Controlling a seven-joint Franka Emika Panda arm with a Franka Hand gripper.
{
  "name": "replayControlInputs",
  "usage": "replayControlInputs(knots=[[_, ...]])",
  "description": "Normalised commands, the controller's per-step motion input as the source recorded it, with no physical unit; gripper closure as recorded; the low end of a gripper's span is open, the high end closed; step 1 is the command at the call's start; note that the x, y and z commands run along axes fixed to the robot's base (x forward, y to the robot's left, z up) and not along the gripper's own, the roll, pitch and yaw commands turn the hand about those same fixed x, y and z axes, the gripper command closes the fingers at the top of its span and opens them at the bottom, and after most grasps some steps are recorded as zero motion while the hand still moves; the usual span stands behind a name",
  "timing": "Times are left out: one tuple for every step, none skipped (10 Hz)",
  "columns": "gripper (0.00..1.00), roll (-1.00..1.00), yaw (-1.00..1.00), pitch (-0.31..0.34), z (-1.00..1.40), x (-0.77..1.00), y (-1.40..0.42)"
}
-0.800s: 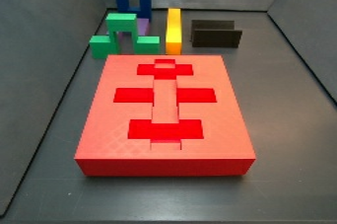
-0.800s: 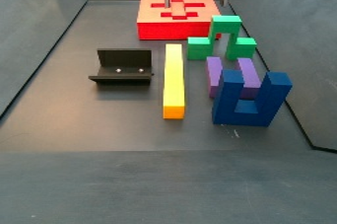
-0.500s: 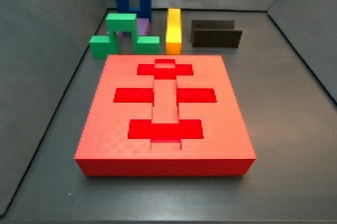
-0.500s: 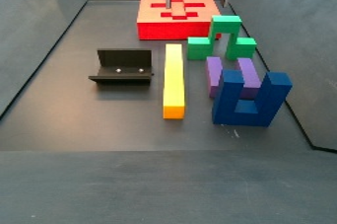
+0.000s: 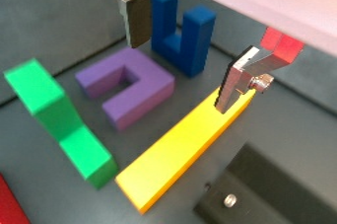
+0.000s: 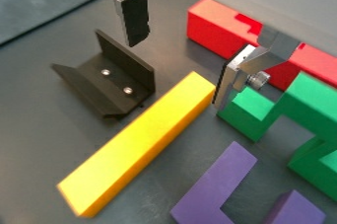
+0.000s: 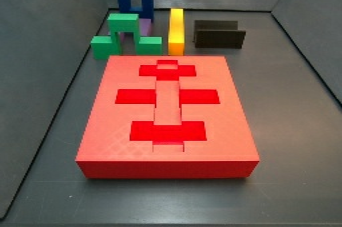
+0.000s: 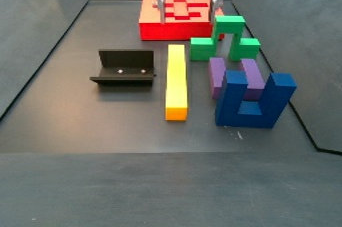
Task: Pick up the purple object. Move up. Place the purple object on the fixture. Regrasp the purple object. Move to above the board. Insert the purple object.
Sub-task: Pick up the purple object.
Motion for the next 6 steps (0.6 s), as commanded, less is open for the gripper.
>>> replayControlInputs(knots=[[0.0,0.24,0.03,0.0,-0.44,0.03,-0.25],[0.0,0.12,0.0,-0.009,-0.59,0.0,-0.11],[0.0,-0.07,0.0,-0.223,-0.67,-0.17,0.0],[0.0,-0.06,0.0,-0.191,-0.47,-0.3,-0.01],[0.0,-0.07,0.0,-0.141,0.0,-0.45,0.0],[0.0,-0.07,0.0,-0.171,0.0,-0.47,0.0]])
